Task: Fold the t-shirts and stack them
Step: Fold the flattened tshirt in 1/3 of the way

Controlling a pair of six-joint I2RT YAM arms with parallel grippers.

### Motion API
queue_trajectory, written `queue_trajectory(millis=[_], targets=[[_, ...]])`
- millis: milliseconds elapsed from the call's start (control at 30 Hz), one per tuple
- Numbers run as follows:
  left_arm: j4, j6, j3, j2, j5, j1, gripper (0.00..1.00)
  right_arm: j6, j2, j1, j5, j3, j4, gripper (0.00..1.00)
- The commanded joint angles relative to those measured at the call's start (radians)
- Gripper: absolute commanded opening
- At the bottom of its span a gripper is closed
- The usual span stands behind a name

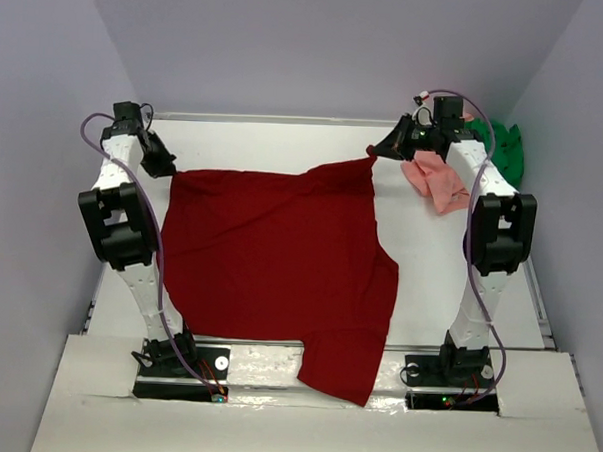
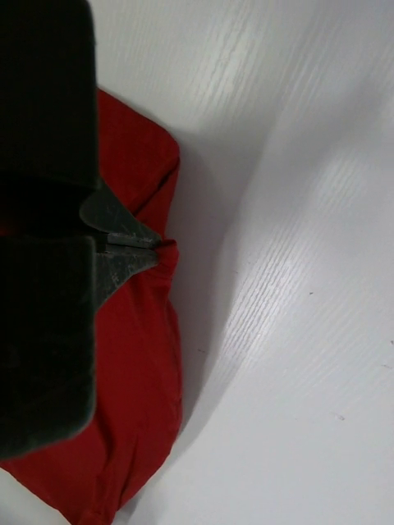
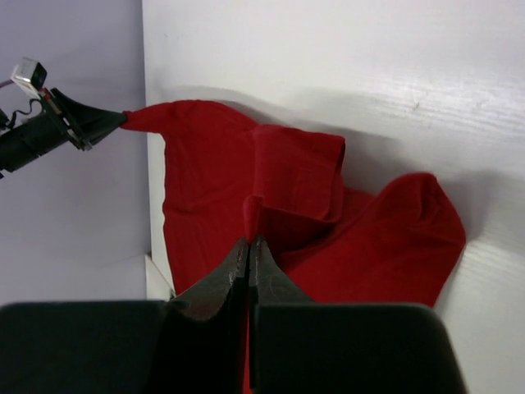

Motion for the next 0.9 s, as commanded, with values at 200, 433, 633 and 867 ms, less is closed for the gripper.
queue_trajectory(millis=[200,433,633,867], targets=[[-0.044,0.02,-0.064,-0.113,-0.028,0.07,0.0,-0.031,-0.179,-0.008,-0.019,-0.184,-0.001,0.0],[-0.051,0.035,-0.104,-0.131,-0.034,0.087,0.0,-0.042,-0.286,-0.008,-0.012,-0.304,-0.011,0.0],[-0.054,0.042,-0.135,-0.142,-0.038,0.092,0.0,-0.038,-0.363,-0.008,-0.004,-0.372,-0.021,0.0],[-0.058,0.043,-0.141,-0.143,-0.044,0.092,0.0,-0.047,-0.45,-0.008,0.017,-0.465,-0.054,0.0]])
